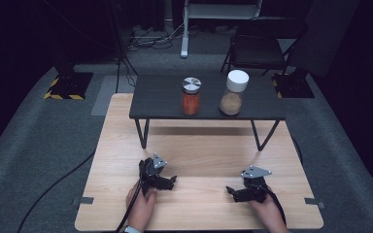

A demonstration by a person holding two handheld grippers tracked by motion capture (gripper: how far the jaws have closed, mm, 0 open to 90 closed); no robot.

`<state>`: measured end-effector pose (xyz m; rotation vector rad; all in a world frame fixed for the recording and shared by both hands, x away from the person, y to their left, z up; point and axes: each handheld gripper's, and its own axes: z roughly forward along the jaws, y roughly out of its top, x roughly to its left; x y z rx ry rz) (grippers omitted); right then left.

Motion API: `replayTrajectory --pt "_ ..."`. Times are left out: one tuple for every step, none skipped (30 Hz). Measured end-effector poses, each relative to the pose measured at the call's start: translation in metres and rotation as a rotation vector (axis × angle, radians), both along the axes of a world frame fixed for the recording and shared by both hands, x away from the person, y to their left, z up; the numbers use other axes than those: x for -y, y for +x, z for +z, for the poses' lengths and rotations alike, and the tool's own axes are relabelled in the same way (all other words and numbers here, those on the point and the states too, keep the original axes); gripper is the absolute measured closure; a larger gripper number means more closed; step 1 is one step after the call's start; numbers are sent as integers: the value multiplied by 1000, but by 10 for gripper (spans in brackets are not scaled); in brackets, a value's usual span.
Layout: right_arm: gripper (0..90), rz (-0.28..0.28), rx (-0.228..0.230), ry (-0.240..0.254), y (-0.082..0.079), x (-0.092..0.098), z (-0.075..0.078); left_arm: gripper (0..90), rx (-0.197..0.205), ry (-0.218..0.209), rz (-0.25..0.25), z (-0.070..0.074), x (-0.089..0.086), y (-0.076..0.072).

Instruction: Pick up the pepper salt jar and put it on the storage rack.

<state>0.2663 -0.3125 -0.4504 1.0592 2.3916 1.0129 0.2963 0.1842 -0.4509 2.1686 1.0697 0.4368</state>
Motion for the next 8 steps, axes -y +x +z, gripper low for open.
replayTrajectory --pt "47 0 0 0 0 0 0 3 -1 0 1 0 0 0" --pt "47 0 0 0 0 0 0 3 -7 0 6 1 1 0" --pt "47 0 0 0 0 0 0 3 -8 0 6 1 1 0" --pt "47 0 0 0 0 0 0 3 -1 0 0 0 0 0" --pt "47 0 0 0 0 0 0 3 -3 0 1 0 0 0" --pt "47 0 0 0 0 0 0 3 0 0 0 0 0 0" --pt "47 0 0 0 0 0 0 3 -5 0 3 0 0 0" --pt "47 0 0 0 0 0 0 3 3 0 -2 0 0 0"
